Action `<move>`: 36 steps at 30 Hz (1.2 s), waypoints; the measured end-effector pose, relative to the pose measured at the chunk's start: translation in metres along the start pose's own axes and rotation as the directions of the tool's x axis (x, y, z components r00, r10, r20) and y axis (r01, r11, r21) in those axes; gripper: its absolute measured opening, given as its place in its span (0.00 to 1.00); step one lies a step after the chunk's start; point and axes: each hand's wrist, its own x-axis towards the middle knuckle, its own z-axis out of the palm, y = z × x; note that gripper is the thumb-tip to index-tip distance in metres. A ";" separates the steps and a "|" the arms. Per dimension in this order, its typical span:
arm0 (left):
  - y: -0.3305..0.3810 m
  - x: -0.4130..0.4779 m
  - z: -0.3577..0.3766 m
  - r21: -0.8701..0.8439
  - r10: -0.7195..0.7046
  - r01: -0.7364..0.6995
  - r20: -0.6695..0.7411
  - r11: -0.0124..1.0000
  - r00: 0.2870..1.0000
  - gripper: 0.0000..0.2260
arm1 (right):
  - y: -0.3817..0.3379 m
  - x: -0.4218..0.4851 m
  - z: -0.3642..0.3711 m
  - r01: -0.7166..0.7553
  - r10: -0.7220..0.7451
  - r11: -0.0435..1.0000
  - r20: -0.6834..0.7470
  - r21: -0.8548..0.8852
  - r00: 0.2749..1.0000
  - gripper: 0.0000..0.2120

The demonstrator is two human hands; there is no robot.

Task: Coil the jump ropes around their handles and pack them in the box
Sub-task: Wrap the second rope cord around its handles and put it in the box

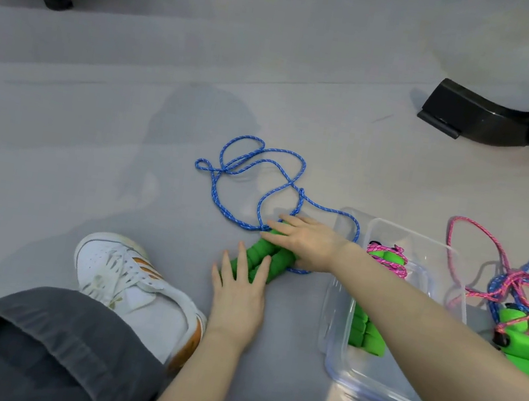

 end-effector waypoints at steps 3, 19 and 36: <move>0.006 0.002 -0.005 0.012 -0.012 0.012 -0.002 1.000 1.000 0.29 | -0.001 0.004 0.001 0.003 -0.003 1.000 -0.040 -0.001 0.999 0.32; -0.001 -0.002 -0.011 0.269 0.241 -0.227 -0.017 0.936 0.970 0.38 | 0.007 -0.003 0.013 -0.016 0.024 0.991 -0.059 0.130 0.998 0.34; -0.002 -0.006 -0.013 0.410 0.388 -0.358 0.012 0.839 0.922 0.26 | 0.008 0.002 0.013 -0.037 0.046 0.991 -0.065 0.127 0.997 0.31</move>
